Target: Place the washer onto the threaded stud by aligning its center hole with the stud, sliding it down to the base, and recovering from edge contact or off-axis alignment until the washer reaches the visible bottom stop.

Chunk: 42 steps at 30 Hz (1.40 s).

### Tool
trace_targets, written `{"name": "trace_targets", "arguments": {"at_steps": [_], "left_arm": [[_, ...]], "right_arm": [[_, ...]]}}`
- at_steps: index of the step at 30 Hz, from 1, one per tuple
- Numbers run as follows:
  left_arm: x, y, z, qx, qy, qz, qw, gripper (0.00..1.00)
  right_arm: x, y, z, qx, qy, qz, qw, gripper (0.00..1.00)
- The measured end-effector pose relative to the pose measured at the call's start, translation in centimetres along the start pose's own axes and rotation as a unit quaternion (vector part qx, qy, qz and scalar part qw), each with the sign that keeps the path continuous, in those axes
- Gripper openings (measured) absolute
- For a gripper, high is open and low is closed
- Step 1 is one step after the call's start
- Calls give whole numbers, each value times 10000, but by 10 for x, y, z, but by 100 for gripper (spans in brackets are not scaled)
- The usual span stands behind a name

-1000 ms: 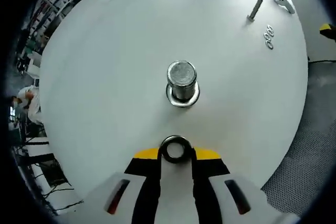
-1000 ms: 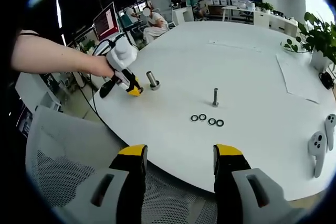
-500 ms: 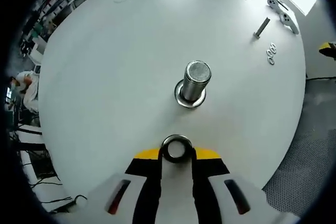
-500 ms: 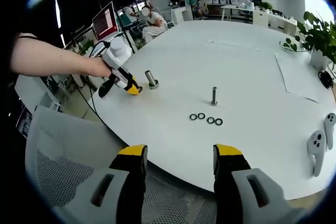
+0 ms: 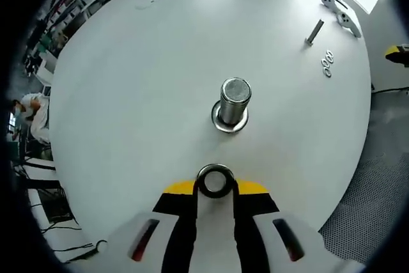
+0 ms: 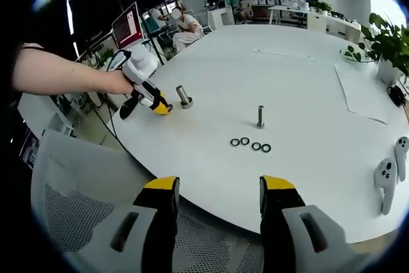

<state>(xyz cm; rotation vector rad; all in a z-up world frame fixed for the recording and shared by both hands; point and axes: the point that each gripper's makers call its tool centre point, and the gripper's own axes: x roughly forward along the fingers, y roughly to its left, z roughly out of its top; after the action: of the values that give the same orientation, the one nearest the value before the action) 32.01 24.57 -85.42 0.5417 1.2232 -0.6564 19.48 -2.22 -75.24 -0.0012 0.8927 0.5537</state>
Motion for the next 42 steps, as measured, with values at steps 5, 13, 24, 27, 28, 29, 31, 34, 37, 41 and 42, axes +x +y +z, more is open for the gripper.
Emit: {"name": "trace_targets", "arguments": {"at_steps": [5,13,24,27,28,29,31,34,37,41,42], "left_arm": [[-20,-2,16,271,-262,88,9993,19],[-42,9,38,204,-656,114,9976,19],[-55,-1,63,607,-909,-22,9940,19],[-54,-2,66,706,-909,-48,9933,19],[-53,-3,67,708,-899,-69,9934,19],[-52,-5,68,721,-873,-102,9935,19],[-50,-6,70,800,-835,-100,9932,19],[-46,-8,74,904,-803,-99,9926,19],[-43,-11,75,942,-755,-121,9926,19],[-40,-14,75,1051,-688,-137,9920,19],[-39,-14,75,1049,-665,-136,9922,19]], "right_arm": [[0,1,0,-3,4,18,10000,53],[1,2,-1,-34,30,21,10000,53],[0,2,0,-22,8,45,10000,53],[0,3,0,-13,6,69,10000,53],[0,3,0,-22,8,64,10000,53],[0,3,0,-20,6,62,10000,53],[0,2,0,1,-12,52,10000,53],[0,1,0,20,-18,46,10000,53],[0,2,0,1,-11,57,10000,53],[-1,2,1,37,-42,48,10000,53],[-1,1,1,53,-45,42,10000,53]]}}
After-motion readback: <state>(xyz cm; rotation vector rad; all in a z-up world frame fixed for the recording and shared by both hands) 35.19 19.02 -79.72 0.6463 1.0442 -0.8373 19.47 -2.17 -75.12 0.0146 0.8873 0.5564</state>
